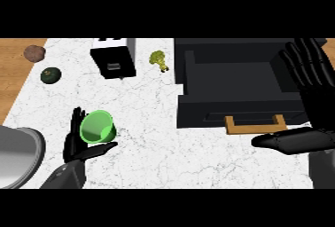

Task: Pick up the cup, place it into the drawer and close the drawer

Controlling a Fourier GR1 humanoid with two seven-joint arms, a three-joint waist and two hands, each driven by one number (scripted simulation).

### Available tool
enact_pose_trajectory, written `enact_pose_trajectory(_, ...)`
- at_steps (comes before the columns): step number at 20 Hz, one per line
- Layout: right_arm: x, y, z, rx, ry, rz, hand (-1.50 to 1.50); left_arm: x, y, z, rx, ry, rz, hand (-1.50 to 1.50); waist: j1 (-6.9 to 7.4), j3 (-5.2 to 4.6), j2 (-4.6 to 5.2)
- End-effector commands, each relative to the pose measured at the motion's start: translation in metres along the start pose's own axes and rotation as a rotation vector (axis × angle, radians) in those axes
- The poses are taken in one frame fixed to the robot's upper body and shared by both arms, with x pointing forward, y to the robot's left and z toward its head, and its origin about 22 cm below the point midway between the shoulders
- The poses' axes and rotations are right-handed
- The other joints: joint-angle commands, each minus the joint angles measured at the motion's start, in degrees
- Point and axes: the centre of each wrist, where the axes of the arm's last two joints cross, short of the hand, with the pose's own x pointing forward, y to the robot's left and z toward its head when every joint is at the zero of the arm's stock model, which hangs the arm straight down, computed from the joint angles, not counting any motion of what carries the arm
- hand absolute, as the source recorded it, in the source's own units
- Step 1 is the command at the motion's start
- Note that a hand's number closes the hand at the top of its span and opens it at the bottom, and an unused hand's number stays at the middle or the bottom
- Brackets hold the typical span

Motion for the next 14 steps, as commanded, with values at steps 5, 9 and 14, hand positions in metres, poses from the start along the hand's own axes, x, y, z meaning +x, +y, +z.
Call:
enact_pose_trajectory(5,-0.016,-0.002,0.000,-0.014,0.019,0.013,-1.50,-0.001,-0.011,0.001,-0.063,-0.207,-0.002,1.50,0.43,-0.02,0.17)
enact_pose_trajectory(9,-0.008,-0.010,-0.001,-0.014,0.000,0.000,-1.50,0.007,-0.008,-0.013,0.069,-0.265,-0.199,1.50,0.15,0.04,0.04)
enact_pose_trajectory(14,-0.005,-0.004,0.001,-0.015,0.006,0.001,-1.50,0.013,-0.035,-0.027,0.033,-0.372,-0.007,1.50,0.30,0.02,-0.17)
